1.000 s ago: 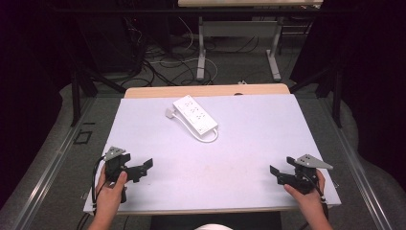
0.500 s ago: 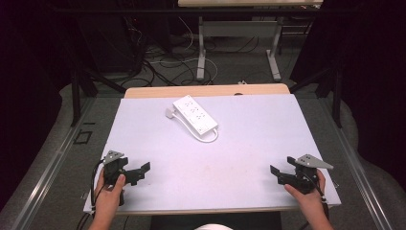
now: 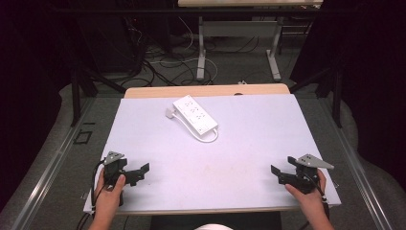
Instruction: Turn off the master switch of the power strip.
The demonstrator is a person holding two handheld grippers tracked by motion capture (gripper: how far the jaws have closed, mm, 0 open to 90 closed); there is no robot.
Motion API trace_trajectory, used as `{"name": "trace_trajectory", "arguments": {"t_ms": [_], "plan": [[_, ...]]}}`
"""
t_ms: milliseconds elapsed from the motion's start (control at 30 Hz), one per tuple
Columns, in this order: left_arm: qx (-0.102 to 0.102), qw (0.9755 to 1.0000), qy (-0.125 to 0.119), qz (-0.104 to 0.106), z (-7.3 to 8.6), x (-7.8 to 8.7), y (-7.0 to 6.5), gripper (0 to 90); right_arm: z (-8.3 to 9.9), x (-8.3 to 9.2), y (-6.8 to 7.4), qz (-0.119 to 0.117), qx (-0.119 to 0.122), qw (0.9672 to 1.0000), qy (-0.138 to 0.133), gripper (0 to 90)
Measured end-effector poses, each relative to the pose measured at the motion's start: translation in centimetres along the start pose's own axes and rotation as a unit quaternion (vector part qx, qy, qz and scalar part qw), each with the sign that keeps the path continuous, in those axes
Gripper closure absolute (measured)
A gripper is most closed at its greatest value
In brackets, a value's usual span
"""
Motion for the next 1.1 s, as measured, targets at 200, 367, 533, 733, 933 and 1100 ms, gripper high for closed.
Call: {"name": "trace_trajectory", "arguments": {"t_ms": [200,367,533,733,933,1100], "plan": [[0.001,1.0,0.007,-0.002,0.17,-0.03,0.24,2.0,-0.03,-0.04,0.0,-0.001,0.001,1.0,-0.001,19.1],[0.004,0.9999,0.01,-0.005,0.32,-0.05,0.42,2.0,-0.01,-0.06,0.01,-0.001,-0.001,1.0,0.0,19.1],[0.005,0.9999,0.011,-0.006,0.36,-0.05,0.51,2.0,-0.04,-0.08,0.01,-0.002,0.0,1.0,0.0,19.1],[0.01,0.9999,0.01,-0.005,0.36,-0.03,0.5,2.0,-0.06,-0.17,0.14,-0.003,-0.001,1.0,0.001,19.1],[0.012,0.9999,0.008,-0.005,0.34,-0.1,0.5,2.1,-0.07,-0.15,0.09,0.001,-0.003,1.0,0.0,19.1],[0.007,0.9999,0.01,-0.006,0.37,-0.15,0.52,2.3,-0.08,-0.16,0.1,0.001,-0.003,1.0,0.0,19.1]]}}
Point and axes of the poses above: each handheld gripper's, and its own axes: x roughly backward along the jaws, z roughly out of its underside, y roughly to its left, the point moved 9 cm from there along -x, roughly forward along the jaws, and after that the axes turned 1 degree about -z, right-handed, at the moved point
